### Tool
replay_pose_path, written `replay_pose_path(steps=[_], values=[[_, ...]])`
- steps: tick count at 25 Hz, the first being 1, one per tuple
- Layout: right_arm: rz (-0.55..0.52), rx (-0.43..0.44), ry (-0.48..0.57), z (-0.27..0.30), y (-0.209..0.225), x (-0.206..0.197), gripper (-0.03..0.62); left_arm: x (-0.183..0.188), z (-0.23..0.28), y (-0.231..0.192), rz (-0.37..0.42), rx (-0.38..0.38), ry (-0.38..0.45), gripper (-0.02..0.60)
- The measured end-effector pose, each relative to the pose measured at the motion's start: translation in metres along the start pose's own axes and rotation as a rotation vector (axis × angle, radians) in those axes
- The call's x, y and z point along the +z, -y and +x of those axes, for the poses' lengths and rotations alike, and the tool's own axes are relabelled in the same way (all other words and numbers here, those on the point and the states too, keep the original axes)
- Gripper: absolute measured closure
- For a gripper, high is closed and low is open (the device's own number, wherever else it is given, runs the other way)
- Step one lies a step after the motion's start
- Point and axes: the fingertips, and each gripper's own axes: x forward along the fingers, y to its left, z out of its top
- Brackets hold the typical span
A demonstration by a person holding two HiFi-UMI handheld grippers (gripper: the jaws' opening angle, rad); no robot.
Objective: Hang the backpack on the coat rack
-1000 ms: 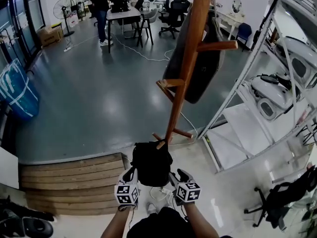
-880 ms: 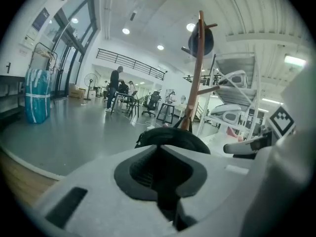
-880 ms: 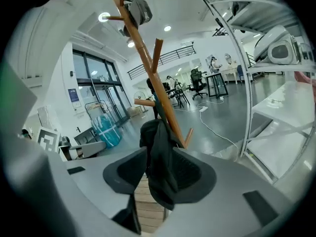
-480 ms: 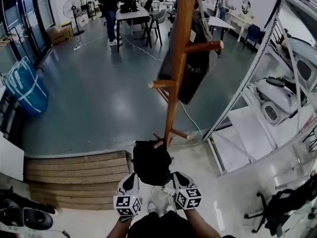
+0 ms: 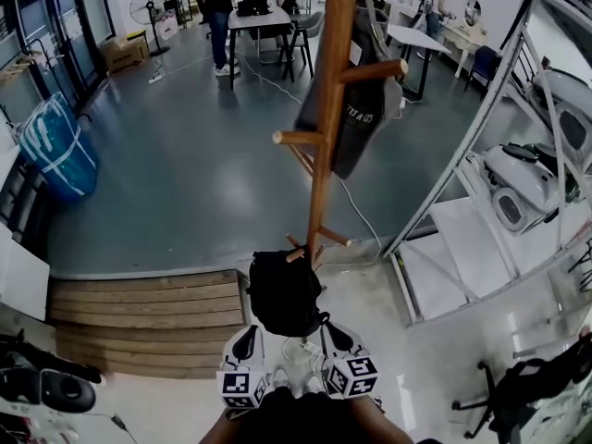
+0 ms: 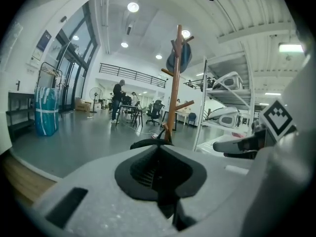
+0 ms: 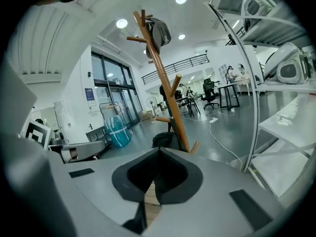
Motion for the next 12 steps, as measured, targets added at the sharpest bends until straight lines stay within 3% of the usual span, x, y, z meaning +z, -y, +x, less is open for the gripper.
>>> replay_pose_path(steps=[12], values=[[-0.028,0.044,-0.022,-0.014,-0.016,-0.015,0.582,-0.009,-0.017,0.019,-0.002,-0.004,-0.003,0.558]])
